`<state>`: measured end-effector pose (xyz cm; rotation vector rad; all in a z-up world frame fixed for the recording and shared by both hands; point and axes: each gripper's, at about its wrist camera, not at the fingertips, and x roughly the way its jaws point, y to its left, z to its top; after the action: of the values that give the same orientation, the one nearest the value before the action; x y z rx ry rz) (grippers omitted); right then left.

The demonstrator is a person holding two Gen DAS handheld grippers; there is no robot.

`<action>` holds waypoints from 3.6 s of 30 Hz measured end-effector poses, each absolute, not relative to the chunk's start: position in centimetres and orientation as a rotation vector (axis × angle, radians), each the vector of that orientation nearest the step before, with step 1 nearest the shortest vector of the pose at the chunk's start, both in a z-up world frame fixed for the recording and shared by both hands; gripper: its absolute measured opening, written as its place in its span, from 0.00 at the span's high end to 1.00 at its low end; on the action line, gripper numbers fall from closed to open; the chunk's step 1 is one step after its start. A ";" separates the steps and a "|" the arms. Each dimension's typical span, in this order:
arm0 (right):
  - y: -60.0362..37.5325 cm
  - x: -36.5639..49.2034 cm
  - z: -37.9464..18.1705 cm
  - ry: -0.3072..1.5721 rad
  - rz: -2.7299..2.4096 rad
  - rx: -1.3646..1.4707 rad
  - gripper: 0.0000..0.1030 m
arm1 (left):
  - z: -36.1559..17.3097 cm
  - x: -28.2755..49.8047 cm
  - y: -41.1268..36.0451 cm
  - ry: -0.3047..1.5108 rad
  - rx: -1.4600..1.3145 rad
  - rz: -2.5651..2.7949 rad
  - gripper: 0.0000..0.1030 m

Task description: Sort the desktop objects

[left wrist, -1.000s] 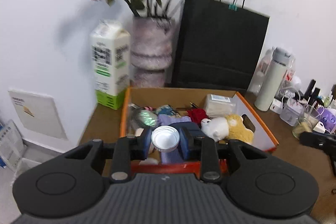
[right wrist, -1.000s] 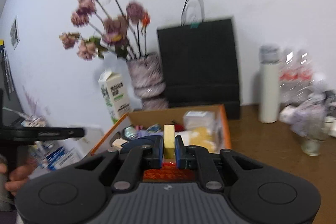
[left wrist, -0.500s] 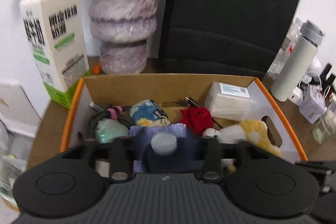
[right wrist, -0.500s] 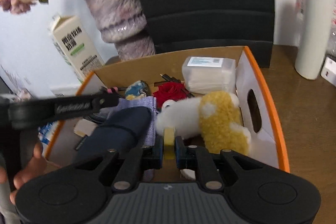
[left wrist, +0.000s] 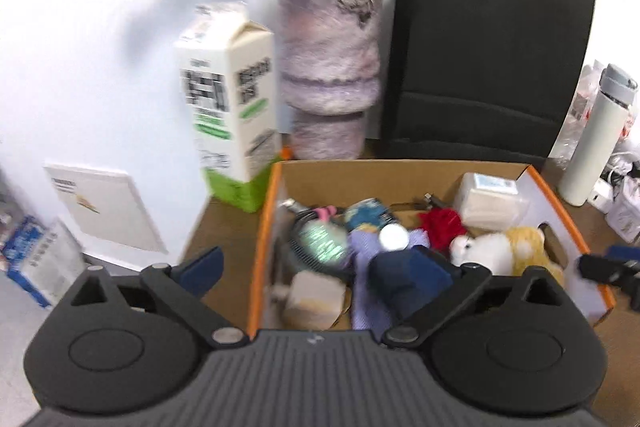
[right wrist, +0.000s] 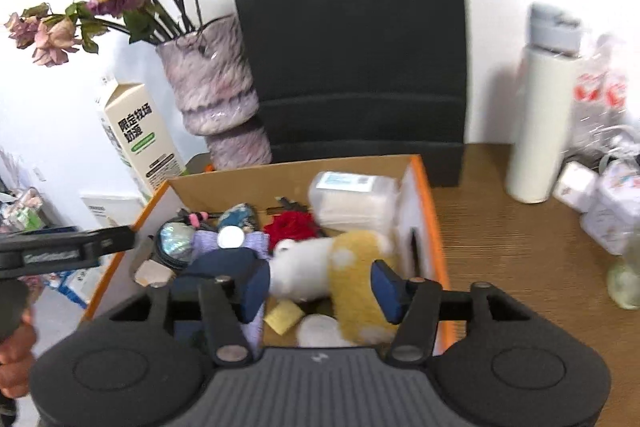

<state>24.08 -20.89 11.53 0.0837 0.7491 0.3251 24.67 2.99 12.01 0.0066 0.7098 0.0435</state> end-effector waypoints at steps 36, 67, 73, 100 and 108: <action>-23.4 1.5 -0.4 0.698 0.277 -0.080 0.00 | 0.1 1.0 -1.4 0.720 0.008 0.042 0.00; -22.8 0.0 -0.5 0.697 0.288 -0.084 0.00 | -0.1 -0.3 -1.7 0.702 0.004 0.002 0.00; -22.6 -0.3 -0.5 0.696 0.295 -0.087 0.00 | -0.1 -0.3 -1.7 0.702 0.004 0.001 0.00; -22.3 -0.7 -0.5 0.695 0.319 -0.095 0.00 | -0.1 -0.2 -1.5 0.702 0.005 0.001 0.00; -22.3 -0.7 -0.5 0.695 0.319 -0.095 0.00 | -0.2 -0.2 -1.4 0.702 0.005 0.002 0.00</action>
<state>-0.72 -22.29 -0.50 -0.0951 0.6949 0.3191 -0.16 -1.39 -0.16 0.0053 0.7023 0.0015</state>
